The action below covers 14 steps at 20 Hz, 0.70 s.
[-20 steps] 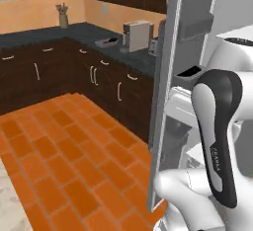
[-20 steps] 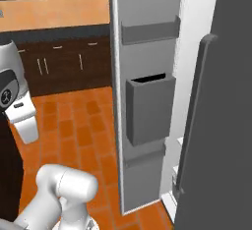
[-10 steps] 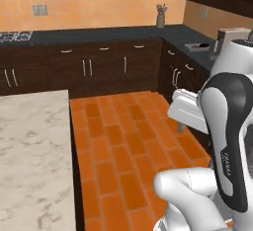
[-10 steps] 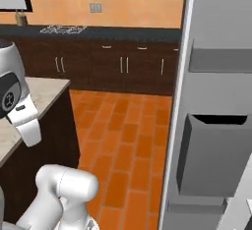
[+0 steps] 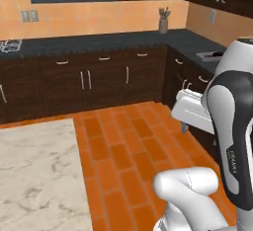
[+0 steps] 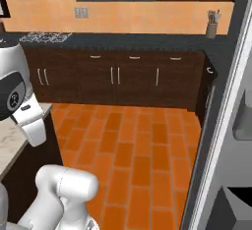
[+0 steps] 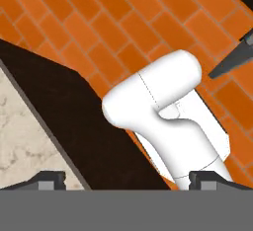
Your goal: Take the meat container that has the chicken drumstick and place it on the second highest rack of the freezer. Then take the vegetable container that has the potato and avocado and place it on the highest rack of the freezer.
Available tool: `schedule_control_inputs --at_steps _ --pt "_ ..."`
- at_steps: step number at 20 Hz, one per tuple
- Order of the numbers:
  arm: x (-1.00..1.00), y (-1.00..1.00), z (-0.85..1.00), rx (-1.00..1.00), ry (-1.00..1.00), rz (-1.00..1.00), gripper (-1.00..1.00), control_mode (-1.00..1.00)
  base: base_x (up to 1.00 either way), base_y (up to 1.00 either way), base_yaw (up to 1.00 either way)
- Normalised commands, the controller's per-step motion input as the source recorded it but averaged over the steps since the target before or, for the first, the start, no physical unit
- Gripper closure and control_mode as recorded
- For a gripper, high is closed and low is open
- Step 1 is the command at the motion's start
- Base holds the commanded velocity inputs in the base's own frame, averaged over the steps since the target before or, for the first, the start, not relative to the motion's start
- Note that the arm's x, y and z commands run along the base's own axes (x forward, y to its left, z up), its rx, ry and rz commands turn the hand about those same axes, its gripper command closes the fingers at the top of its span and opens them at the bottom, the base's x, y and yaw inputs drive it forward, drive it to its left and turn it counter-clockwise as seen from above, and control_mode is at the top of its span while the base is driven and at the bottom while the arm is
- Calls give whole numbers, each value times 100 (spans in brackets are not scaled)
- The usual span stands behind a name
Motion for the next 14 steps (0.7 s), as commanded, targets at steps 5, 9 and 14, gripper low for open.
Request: schedule_control_inputs --at_steps 5,9,14 --pt "0 0 0 0 0 0 -100 100 100 53 -30" --pt "0 0 0 0 0 0 -100 100 100 3 -18" --pt "0 0 0 0 0 0 -100 100 100 -27 -5"
